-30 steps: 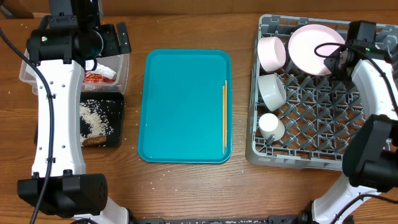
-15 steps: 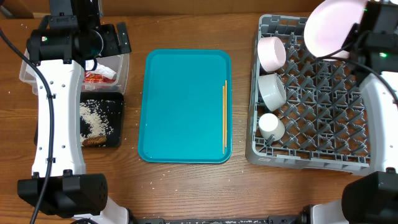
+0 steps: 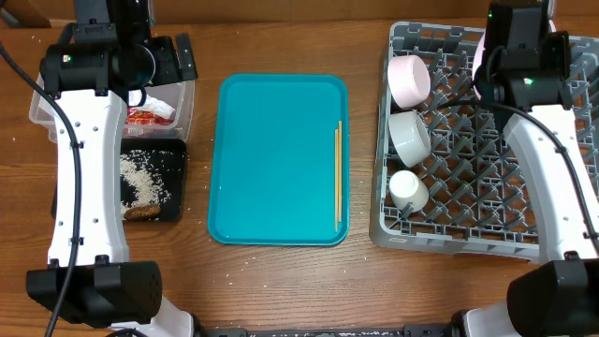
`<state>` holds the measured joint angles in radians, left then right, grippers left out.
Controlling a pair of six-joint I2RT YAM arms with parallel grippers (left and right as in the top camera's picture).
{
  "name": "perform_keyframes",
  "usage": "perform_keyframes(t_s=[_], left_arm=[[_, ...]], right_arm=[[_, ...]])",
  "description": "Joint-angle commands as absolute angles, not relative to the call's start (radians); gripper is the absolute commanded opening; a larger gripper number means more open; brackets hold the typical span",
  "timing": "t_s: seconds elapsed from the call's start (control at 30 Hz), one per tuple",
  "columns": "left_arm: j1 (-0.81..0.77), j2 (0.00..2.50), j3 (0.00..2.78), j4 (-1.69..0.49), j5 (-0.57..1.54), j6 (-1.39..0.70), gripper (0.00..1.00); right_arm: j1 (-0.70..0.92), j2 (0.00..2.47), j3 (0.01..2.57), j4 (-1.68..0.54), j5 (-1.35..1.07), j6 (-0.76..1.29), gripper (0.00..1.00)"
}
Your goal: Sort waste into correct bins and load items into the dishwasher
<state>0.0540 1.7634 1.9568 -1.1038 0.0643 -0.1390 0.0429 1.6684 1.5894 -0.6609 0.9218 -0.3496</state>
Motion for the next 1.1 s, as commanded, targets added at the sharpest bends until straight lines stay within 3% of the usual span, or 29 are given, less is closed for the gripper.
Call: perform_keyframes(t_s=[0.0,0.63,0.67,0.73,0.83,0.93,1.07], left_arm=[[0.052,1.763,1.966,-1.103,0.068,-0.127,1.0],[0.052,1.763,1.966,-1.103,0.068,-0.127,1.0],[0.052,1.763,1.966,-1.103,0.068,-0.127,1.0],[0.052,1.763,1.966,-1.103,0.068,-0.127,1.0],[0.052,1.763,1.966,-1.103,0.068,-0.127,1.0],[0.052,1.763,1.966,-1.103,0.068,-0.127,1.0],[0.052,1.763,1.966,-1.103,0.068,-0.127,1.0]], right_arm=[[0.066,1.715,1.603,-0.664,0.961,-0.398,0.04],[0.144,1.847,1.596,-0.636,1.026,-0.401,0.05],[0.149,1.847,1.596,-0.633,1.016,-0.401,0.12],[0.163,1.847,1.597,-0.632,0.991,-0.398,0.56],[0.178,1.843,1.599,-0.632,0.99,-0.366,0.86],[0.181,1.822,1.599,-0.63,0.971,-0.302,1.0],[0.181,1.745,1.599,-0.662,0.821,-0.223,1.0]])
